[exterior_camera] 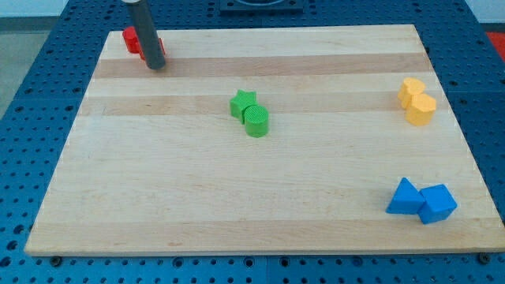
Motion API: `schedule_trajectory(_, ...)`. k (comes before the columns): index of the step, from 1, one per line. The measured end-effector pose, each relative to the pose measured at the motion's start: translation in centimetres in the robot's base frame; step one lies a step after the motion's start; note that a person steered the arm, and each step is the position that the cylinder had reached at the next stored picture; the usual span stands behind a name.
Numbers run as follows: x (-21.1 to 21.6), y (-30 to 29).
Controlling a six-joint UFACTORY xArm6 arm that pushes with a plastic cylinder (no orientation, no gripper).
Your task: Move the red blocks towards the top left
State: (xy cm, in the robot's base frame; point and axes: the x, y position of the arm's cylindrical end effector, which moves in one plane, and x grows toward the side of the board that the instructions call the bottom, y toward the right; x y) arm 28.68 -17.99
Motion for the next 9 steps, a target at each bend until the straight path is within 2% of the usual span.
schedule_trajectory(1,-0.8,4.2)
schedule_trajectory(2,-3.2,4.6)
schedule_trajectory(5,-3.9,-0.6)
schedule_trajectory(7,-2.3,-0.5)
schedule_trajectory(9,-2.1,-4.4)
